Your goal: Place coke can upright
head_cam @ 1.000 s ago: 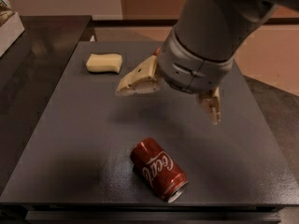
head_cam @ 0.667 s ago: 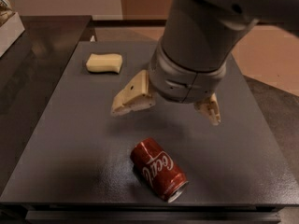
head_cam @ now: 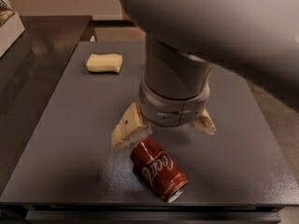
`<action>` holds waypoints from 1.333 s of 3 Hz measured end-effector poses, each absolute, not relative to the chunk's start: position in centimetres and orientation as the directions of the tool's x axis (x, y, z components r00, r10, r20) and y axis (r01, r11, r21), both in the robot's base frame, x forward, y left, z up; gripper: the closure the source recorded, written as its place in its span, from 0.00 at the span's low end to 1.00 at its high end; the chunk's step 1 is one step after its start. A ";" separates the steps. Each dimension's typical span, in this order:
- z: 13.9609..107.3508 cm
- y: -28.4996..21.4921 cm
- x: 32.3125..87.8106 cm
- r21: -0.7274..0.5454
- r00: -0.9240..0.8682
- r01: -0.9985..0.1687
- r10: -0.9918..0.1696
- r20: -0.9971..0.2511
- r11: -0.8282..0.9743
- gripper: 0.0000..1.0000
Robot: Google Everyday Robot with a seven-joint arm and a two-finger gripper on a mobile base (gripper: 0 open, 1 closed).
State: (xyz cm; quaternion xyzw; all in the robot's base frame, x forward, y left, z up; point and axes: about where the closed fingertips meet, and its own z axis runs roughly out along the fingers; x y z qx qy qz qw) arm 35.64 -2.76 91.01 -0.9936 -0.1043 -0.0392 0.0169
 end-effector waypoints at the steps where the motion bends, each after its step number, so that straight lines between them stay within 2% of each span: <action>1: 89.7 -2.9 34.6 0.000 0.963 0.266 0.265 0.051 -0.964 0.00; 4: 85.6 -4.1 32.0 0.016 0.899 0.434 0.435 0.054 -0.901 0.00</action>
Offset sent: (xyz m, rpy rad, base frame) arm -0.0405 -0.0199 -0.0571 -0.0660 0.0753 0.2140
